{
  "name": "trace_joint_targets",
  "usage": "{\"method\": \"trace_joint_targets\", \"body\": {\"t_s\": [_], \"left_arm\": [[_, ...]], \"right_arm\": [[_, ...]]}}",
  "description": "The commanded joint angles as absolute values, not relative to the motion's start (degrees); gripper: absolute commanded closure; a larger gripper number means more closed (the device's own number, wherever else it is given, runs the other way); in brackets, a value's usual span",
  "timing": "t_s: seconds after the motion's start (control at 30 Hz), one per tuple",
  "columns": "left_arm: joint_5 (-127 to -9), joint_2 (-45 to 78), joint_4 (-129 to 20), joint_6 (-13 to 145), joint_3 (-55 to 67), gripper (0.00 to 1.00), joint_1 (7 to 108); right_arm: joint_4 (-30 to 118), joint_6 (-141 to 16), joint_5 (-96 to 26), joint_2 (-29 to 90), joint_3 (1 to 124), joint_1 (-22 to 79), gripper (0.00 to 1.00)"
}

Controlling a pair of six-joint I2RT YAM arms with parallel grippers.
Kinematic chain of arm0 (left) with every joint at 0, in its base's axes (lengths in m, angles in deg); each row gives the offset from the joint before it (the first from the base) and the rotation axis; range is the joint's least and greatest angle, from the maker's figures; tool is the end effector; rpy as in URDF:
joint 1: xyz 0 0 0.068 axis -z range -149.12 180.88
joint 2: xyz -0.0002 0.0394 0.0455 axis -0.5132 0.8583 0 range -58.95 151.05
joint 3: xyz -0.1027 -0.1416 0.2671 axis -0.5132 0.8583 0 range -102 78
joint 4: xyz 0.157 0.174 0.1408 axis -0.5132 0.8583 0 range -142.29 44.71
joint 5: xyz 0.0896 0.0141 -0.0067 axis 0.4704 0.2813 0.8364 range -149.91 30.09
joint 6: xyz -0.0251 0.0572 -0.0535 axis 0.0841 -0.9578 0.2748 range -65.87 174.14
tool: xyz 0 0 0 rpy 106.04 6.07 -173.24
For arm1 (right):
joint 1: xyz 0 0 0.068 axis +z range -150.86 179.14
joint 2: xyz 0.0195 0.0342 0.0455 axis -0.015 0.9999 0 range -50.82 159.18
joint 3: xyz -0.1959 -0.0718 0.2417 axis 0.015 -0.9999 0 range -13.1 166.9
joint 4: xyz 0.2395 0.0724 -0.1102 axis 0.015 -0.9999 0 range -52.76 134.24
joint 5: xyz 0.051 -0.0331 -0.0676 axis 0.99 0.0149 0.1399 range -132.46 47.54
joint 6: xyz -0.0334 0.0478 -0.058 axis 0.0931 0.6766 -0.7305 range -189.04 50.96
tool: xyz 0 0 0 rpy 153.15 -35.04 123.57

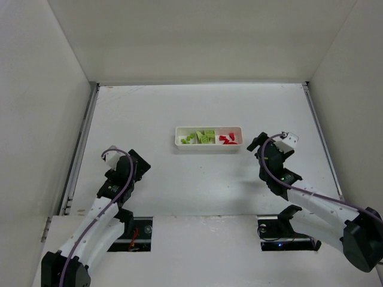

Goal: Sort the legos into containers by color

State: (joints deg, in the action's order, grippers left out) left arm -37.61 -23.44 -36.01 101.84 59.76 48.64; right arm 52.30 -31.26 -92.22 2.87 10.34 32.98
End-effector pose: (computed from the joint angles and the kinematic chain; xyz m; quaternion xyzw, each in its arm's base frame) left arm 0.1484 -0.0190 0.1979 -0.3117 0.8115 -0.1076 0.4825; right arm 0.1962 0.0657 0.2414 0.2604 0.7444 0.0129 0.6147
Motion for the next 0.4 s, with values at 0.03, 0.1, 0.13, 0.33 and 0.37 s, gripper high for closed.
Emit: {"method": "trace_joint_targets", "body": {"t_s": [0.03, 0.1, 0.13, 0.33, 0.37], "left_arm": [[-42.5, -20.5, -37.7, 102.1, 59.0, 0.0, 47.8], [-42.9, -21.1, -38.2, 101.9, 59.4, 0.0, 47.8], [-42.9, -21.7, -38.7, 101.8, 59.7, 0.0, 48.1], [-41.4, -24.4, -39.0, 101.3, 60.9, 0.0, 47.6], [-40.8, -24.6, -38.8, 101.3, 60.8, 0.0, 47.4]], "right_arm": [[50.5, -28.6, -93.1, 5.1, 12.4, 33.4, 0.0], [50.7, -28.9, -92.3, 7.0, 13.6, 34.0, 0.0], [51.1, -29.0, -92.0, 8.2, 14.0, 34.4, 0.0], [60.1, -30.8, -91.4, 15.0, 13.5, 35.0, 0.0], [61.0, -31.3, -91.0, 15.9, 13.5, 35.0, 0.0]]}}
